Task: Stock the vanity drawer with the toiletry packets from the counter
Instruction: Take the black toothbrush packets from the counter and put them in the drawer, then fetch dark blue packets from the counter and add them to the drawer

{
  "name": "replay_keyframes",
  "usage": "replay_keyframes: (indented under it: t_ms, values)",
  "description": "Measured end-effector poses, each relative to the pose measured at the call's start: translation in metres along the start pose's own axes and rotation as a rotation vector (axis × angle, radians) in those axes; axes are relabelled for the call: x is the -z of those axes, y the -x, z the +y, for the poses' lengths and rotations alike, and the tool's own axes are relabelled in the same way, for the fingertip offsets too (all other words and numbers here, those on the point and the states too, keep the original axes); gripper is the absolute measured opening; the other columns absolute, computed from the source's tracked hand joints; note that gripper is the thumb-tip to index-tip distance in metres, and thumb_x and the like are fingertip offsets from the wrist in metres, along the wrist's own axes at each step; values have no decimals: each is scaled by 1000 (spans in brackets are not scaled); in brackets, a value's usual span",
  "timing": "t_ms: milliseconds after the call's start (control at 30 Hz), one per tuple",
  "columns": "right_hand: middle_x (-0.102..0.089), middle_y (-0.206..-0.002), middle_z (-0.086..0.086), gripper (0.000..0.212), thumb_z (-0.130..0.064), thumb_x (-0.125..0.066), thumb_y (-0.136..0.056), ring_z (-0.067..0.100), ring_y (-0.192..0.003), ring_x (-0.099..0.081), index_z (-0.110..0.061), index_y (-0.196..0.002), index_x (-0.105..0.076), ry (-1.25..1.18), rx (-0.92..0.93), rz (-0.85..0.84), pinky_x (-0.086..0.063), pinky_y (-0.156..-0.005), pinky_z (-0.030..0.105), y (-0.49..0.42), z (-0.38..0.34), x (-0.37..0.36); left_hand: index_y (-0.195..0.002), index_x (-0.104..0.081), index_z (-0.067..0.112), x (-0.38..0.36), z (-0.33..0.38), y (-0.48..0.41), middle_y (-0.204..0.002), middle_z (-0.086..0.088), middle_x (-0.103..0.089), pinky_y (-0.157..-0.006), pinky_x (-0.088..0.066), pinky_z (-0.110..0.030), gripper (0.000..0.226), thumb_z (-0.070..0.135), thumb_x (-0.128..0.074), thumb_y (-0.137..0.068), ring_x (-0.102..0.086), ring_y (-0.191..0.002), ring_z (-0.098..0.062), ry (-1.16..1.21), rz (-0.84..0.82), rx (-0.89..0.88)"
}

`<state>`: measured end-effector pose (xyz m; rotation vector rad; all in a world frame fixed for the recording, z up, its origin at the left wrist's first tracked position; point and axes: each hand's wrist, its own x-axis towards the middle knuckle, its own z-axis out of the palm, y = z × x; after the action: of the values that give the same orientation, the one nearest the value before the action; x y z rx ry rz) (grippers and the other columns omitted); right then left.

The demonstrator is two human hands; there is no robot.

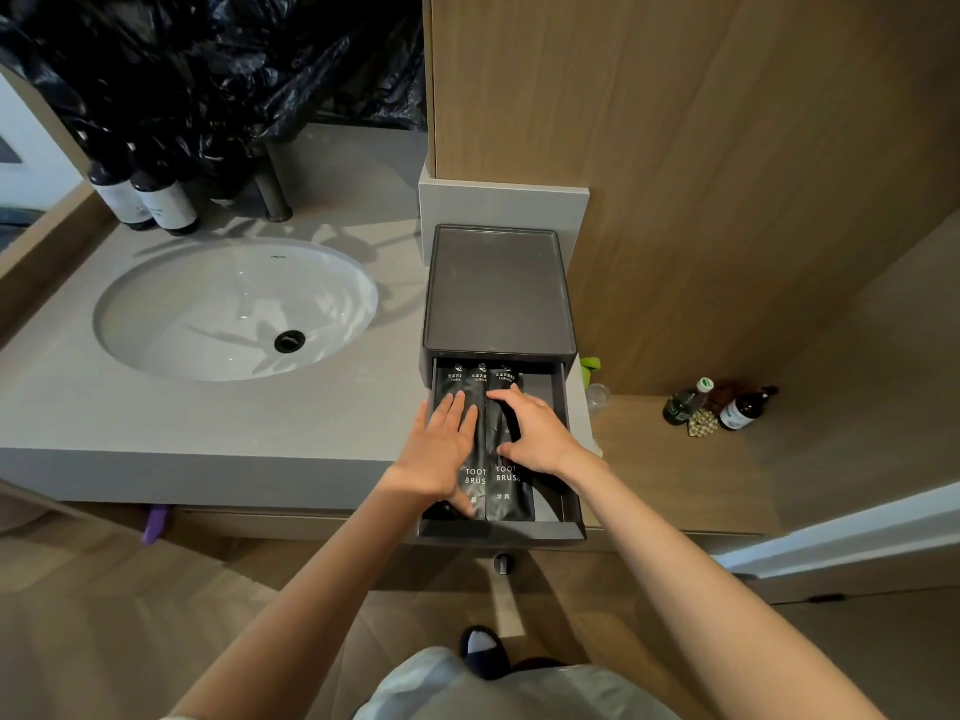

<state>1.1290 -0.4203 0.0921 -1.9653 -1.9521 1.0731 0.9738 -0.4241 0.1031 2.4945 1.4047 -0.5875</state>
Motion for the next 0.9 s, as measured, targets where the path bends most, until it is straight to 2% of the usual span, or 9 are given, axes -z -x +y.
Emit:
replay_keyframes:
  t_ms: [167,300,467,567,700,900]
  values:
    - [-11,-160,14,79,-6,-67,-85,28,-149,-8,-24,-150,-27,31,26,-26,-15,-118,36,3,0,1,-150,6,6,-1,0,5,-159,-15,10,-118,6,-48,122,60,-69,-70,12,-146,-28,-39,26,-1]
    - [-12,-160,17,73,-8,-62,-89,33,-147,-17,-24,-151,-25,142,47,-40,-23,-117,39,12,3,0,-151,2,10,-2,-2,8,-160,-11,6,-118,3,-48,112,63,-61,-75,4,-148,-26,-82,49,-1]
    - [-19,-157,19,67,-14,-58,-91,34,-145,-18,-21,-150,-27,228,75,-39,-23,-116,40,18,5,1,-150,-21,19,-2,-3,15,-158,-4,-19,-118,-7,-46,76,48,-55,-88,-14,-146,-20,2,154,17]
    - [-28,-155,14,59,-17,-58,-92,32,-142,-28,-20,-147,-35,221,96,3,-27,-115,38,20,0,10,-146,-32,25,0,-6,25,-151,4,-35,-117,-17,-40,58,39,-51,-92,-25,-142,-14,194,269,10]
    - [-51,-137,-2,46,-24,-58,-92,20,-127,-47,-27,-137,-48,157,256,204,-42,-105,37,36,-18,24,-136,-48,28,9,-17,55,-137,7,-54,-107,-37,-33,46,36,-55,-90,-47,-128,-12,645,530,75]
    - [-62,-121,-14,36,-19,-58,-94,1,-107,-58,-27,-129,-57,-180,393,225,-47,-95,21,55,-88,19,-122,-59,28,16,-70,119,-115,15,-65,-95,-44,-18,31,22,-58,-92,-59,-107,1,1191,799,198]
